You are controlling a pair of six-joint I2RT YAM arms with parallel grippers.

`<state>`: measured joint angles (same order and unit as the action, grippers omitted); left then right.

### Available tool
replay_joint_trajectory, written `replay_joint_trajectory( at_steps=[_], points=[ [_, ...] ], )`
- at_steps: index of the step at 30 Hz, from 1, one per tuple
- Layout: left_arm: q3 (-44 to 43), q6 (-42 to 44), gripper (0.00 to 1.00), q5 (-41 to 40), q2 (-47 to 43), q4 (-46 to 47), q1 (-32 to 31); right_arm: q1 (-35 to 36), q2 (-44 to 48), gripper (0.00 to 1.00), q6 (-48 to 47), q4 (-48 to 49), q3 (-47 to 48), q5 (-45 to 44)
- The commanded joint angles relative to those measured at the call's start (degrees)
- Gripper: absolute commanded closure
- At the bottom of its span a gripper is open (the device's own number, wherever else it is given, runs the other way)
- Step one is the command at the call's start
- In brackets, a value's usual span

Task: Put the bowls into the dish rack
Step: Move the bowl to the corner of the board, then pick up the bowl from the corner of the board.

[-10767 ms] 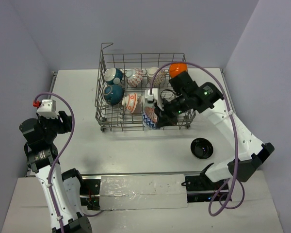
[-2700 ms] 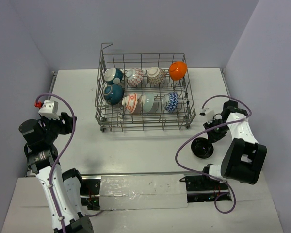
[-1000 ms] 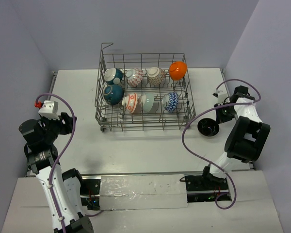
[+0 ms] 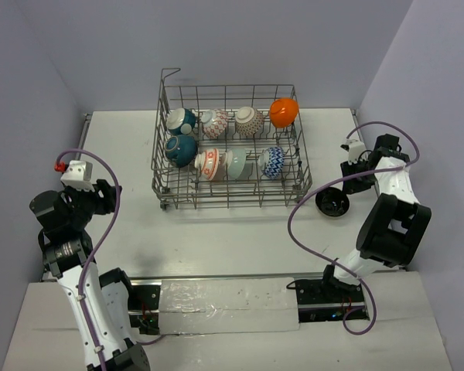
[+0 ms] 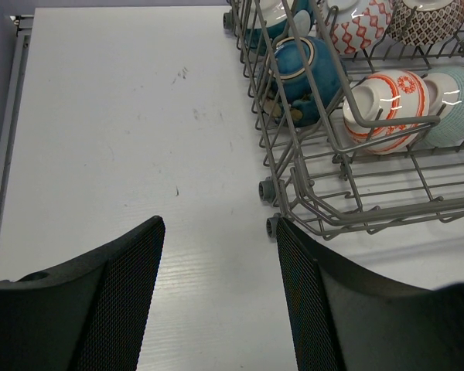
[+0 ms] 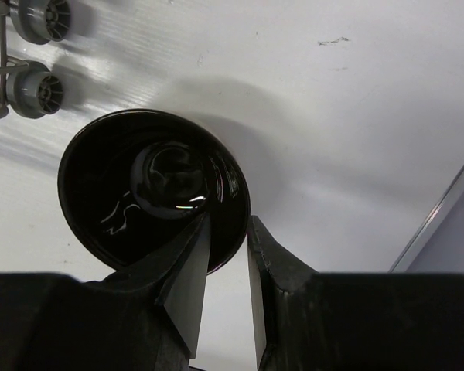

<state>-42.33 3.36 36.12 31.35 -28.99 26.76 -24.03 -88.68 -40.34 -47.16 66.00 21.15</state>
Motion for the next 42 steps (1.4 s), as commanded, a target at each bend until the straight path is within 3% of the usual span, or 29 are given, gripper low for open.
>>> replay_joint_trajectory(
  at_steps=[1,7,14,22,33,42],
  points=[
    [0.31,-0.28,0.34,0.18,-0.77,0.95,0.31,-0.23,3.60,0.66,-0.01,-0.92,0.71,1.69],
    [0.31,-0.28,0.34,0.01,-0.85,1.13,0.31,1.53,13.60,0.72,-5.87,-10.84,1.86,10.05],
    [0.40,-0.45,0.34,-0.26,-1.47,1.13,0.39,4.34,20.04,0.66,-15.37,-12.26,-9.90,5.58],
    [0.58,-0.54,0.34,-0.61,-2.09,1.13,0.48,4.08,15.74,0.63,-21.71,-7.60,-17.13,2.93],
    [0.84,-0.45,0.33,-1.40,-2.35,1.13,0.66,4.08,11.52,0.62,-22.06,-7.42,-14.23,4.78],
    [0.84,-0.54,0.34,-1.49,-2.35,1.22,0.75,4.08,15.29,0.62,-25.32,-15.16,-9.84,8.73]
  ],
)
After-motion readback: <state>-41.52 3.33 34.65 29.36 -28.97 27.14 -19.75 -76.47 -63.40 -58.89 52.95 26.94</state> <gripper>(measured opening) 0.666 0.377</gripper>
